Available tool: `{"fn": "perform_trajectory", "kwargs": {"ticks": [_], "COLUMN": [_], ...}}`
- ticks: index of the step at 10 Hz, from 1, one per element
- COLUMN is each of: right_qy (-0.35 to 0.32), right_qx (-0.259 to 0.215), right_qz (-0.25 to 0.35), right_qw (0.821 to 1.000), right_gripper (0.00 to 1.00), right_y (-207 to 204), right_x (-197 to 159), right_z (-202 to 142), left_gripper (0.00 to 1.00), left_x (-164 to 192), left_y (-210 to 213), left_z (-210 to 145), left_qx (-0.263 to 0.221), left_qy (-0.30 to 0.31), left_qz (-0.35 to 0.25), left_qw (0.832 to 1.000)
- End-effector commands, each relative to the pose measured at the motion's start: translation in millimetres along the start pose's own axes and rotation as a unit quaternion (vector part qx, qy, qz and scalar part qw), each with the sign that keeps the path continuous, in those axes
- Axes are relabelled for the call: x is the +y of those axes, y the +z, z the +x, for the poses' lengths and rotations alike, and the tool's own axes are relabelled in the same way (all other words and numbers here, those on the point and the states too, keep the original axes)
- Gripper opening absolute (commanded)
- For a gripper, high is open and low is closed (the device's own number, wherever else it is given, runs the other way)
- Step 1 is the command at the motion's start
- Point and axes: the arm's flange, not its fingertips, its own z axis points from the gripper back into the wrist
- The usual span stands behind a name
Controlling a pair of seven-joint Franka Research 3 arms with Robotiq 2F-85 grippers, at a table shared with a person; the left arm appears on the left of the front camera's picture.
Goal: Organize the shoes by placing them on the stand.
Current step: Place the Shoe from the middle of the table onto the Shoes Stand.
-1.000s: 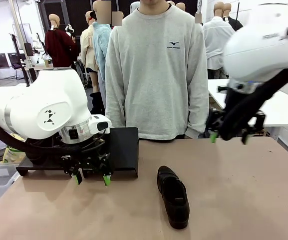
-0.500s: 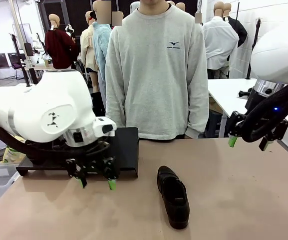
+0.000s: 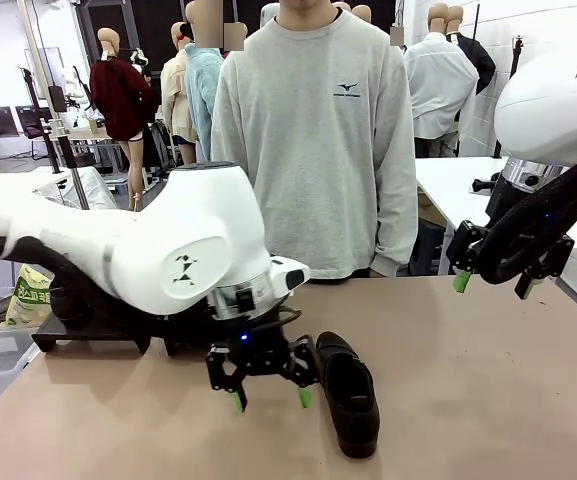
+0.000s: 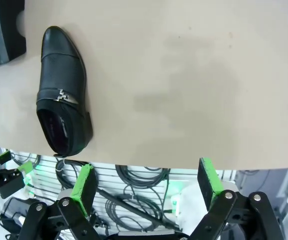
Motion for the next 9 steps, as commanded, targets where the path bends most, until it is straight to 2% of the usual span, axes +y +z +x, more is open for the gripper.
{"fn": "perform_trajectory", "kwargs": {"ticks": [1,5,9], "right_qy": [-0.004,-0.004,-0.004], "right_qx": [0.001,0.001,0.001], "right_qz": [0.001,0.001,0.001], "right_qw": [1.0,1.0,1.0], "right_gripper": [1.0,1.0,1.0], "right_y": [0.5,0.5,0.5], "right_x": [-0.1,-0.1,-0.1], "right_z": [1.3,1.3,1.3], "left_gripper": [1.0,1.0,1.0], "left_x": [-21.9,-50.2,-63.6], "left_y": [-4.3,-8.9,-25.0], "left_z": [14.1,23.4,38.5], "left_qx": [-0.016,-0.002,-0.028], "left_qy": [0.033,0.047,0.072], "left_qz": [0.016,0.018,0.021], "left_qw": [0.999,0.999,0.997]}}
